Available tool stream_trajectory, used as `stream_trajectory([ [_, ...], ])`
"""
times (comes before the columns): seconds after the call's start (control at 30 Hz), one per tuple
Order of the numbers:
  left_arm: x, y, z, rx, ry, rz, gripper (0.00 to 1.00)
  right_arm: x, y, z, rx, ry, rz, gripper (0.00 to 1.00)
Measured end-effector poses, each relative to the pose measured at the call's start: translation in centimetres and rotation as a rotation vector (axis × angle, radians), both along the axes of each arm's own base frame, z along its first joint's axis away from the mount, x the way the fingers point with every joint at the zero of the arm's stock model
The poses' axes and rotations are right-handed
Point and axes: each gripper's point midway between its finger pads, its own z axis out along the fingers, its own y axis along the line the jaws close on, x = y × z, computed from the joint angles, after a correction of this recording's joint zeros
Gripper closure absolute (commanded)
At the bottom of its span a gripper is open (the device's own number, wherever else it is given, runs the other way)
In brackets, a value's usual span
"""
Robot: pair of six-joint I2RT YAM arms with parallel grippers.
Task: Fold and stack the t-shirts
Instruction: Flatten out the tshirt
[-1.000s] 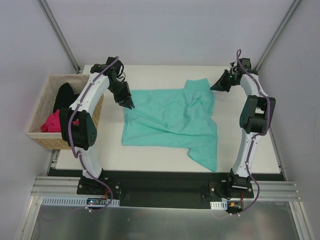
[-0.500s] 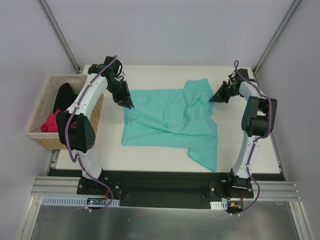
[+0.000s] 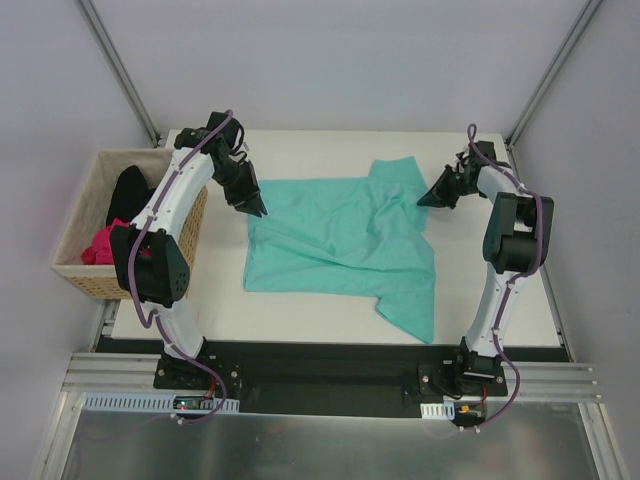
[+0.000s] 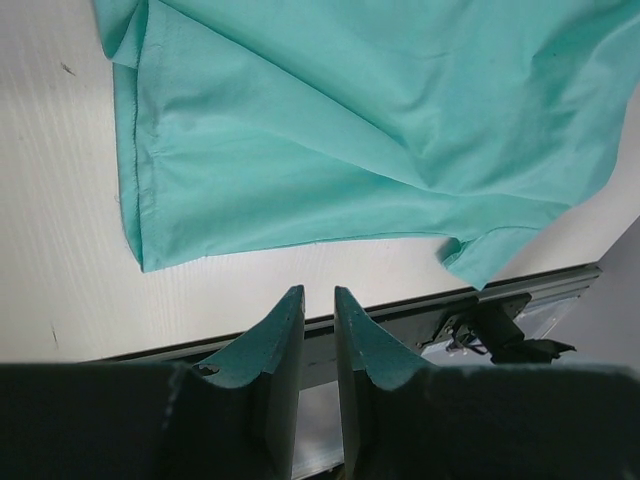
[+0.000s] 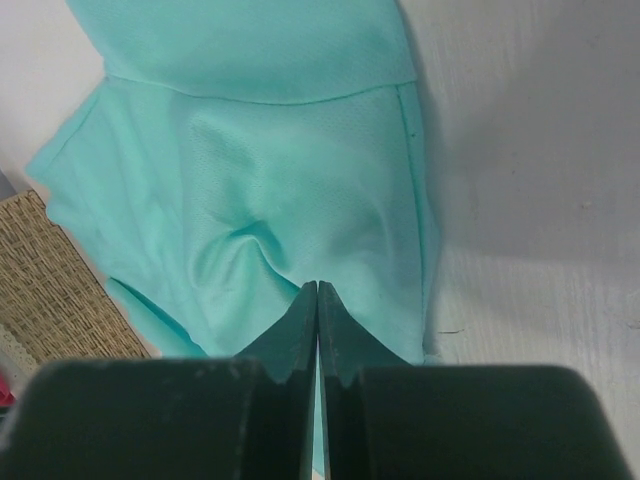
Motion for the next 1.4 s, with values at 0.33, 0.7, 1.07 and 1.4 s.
stream_trajectory([
  [0.33,0.1,0.0,0.3,0.002,-0.006,0.006,0.82,-0.8,-0.2,-1.7,0.004,0.055,-0.025,0.99],
  [0.7,1.4,-0.2,0.7,0.001,-0.015,0.005,0.82,-0.7,-1.9,-3.4,-0.001,0.109,-0.079,0.99],
  [1.07,3.0,-0.5,1.0,0.003,-0.014,0.002,0.82,3.0,-2.9,-3.2,-0.004,0.07,-0.103,0.99],
  [1.4,2.5,-0.4,0.8,0.012,0.011,-0.003,0.82,7.2,-3.9,-3.0,0.012,0.016,-0.121,0.99],
])
